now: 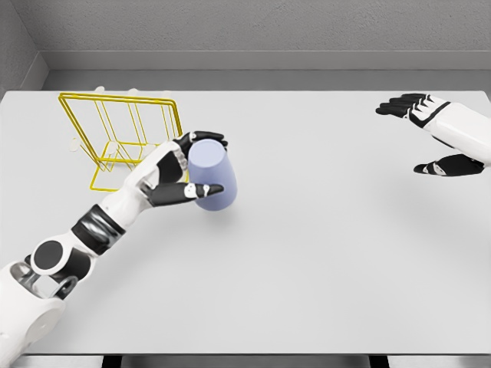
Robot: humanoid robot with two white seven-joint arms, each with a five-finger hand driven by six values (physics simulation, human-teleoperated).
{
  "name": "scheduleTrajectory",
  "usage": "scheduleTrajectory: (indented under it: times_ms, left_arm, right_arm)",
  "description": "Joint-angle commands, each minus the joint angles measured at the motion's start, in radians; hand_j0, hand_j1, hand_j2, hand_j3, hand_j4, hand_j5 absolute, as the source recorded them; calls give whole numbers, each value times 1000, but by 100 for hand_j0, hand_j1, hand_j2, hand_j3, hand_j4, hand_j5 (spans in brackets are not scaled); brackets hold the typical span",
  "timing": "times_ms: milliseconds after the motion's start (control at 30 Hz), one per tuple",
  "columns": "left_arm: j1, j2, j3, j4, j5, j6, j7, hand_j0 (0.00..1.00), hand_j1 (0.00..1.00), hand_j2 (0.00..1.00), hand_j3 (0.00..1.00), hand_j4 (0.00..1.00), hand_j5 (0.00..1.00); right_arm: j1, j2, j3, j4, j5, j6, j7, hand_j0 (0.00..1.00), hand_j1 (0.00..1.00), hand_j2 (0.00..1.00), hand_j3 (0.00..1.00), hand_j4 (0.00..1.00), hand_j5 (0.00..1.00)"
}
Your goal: Place the cup on the cup holder with both arms
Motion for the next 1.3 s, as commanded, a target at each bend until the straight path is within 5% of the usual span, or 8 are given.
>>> scheduleTrajectory:
  times_ms: [0, 900, 1267]
  left_arm:
    - [0, 2, 4, -1, 5, -12, 0, 70, 70, 70, 70, 70, 70]
    - [-5, 187, 14, -1, 54, -270, 1, 71, 71, 71, 71, 71, 71]
    - [-5, 237, 76, -1, 102, -265, 1, 71, 71, 71, 71, 71, 71]
  right_arm:
    - [0, -1, 0, -1, -7, 3, -1, 100, 100, 100, 100, 100, 100]
    - [0, -1, -3, 1, -7, 3, -1, 100, 100, 100, 100, 100, 100]
    - [6, -1, -5, 4, -7, 3, -1, 100, 100, 100, 100, 100, 100]
